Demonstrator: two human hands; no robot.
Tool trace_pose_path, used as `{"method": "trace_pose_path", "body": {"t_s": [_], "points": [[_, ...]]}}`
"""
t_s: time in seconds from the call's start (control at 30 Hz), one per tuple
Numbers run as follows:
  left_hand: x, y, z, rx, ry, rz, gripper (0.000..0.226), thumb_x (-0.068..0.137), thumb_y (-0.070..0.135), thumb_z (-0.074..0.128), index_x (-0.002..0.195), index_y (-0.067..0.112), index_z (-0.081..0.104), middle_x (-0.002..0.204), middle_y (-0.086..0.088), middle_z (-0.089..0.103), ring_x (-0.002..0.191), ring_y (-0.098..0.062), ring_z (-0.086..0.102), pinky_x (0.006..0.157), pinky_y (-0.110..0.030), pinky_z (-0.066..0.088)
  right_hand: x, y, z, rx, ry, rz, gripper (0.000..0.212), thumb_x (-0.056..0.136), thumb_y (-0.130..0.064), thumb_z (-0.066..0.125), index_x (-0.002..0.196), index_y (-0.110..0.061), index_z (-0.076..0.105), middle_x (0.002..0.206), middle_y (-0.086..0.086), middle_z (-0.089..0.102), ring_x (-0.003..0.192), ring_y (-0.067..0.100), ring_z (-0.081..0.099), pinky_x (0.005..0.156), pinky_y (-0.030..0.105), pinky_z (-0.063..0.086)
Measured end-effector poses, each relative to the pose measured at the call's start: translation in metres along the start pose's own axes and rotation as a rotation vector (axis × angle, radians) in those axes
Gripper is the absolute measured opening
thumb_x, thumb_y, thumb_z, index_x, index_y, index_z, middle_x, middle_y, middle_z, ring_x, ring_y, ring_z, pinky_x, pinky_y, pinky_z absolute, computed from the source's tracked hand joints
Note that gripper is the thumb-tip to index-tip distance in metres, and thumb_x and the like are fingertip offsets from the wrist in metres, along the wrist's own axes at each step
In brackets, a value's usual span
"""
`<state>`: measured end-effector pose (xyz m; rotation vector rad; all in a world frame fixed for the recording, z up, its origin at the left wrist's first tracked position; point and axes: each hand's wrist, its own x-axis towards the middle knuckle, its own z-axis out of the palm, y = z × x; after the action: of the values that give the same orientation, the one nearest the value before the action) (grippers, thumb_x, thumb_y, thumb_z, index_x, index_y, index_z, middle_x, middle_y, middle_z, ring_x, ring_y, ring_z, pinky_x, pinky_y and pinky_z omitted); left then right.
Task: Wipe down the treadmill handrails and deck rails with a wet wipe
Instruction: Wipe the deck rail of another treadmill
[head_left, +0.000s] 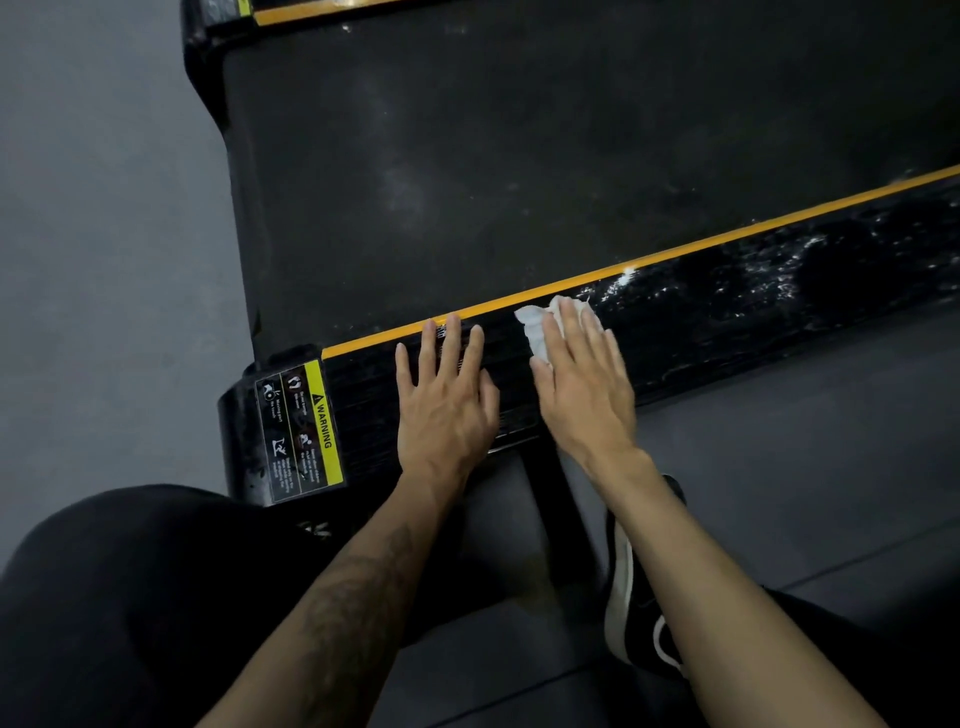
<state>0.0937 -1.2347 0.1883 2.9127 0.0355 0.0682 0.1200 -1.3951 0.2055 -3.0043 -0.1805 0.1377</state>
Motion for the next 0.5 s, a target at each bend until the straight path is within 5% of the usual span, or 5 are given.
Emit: {"method": "trace_pose_path", "body": {"t_s": [0.2,0.37,0.5], "points": [[0.001,0.0,0.002,-0.02,0.014,0.001,0.06,0.104,0.041,0.023,0.161,0.022,0.03,0.171,-0.004,0.017,0.159,-0.025,0.004,0.127,-0.057,0.008,-0.007,-0.002,-0.002,-0.055,-0.054,-0.261,0.062,0.108,-0.042,0.014,0.165,-0.017,0.011,0.173,0.001,0.002,0.159,0.02,0.0,0.128,0.043,0.008],[0.001,0.0,0.004,-0.005,0.037,-0.003,0.059,0.104,0.04,0.029,0.16,0.021,0.035,0.17,-0.005,0.022,0.159,-0.027,0.009,0.127,-0.057,0.01,-0.003,0.007,-0.003,0.014,0.001,0.008,0.063,0.109,-0.043,0.02,0.165,-0.016,0.01,0.173,0.003,0.0,0.159,0.021,-0.003,0.129,0.043,0.001],[0.002,0.0,0.004,0.005,0.015,-0.002,0.06,0.104,0.041,0.026,0.161,0.021,0.032,0.171,-0.005,0.019,0.159,-0.026,0.007,0.127,-0.057,0.009,-0.015,-0.009,0.004,-0.04,-0.026,-0.164,0.068,0.106,-0.046,0.013,0.164,-0.012,0.012,0.172,0.007,0.003,0.159,0.024,0.001,0.129,0.044,0.0]]}}
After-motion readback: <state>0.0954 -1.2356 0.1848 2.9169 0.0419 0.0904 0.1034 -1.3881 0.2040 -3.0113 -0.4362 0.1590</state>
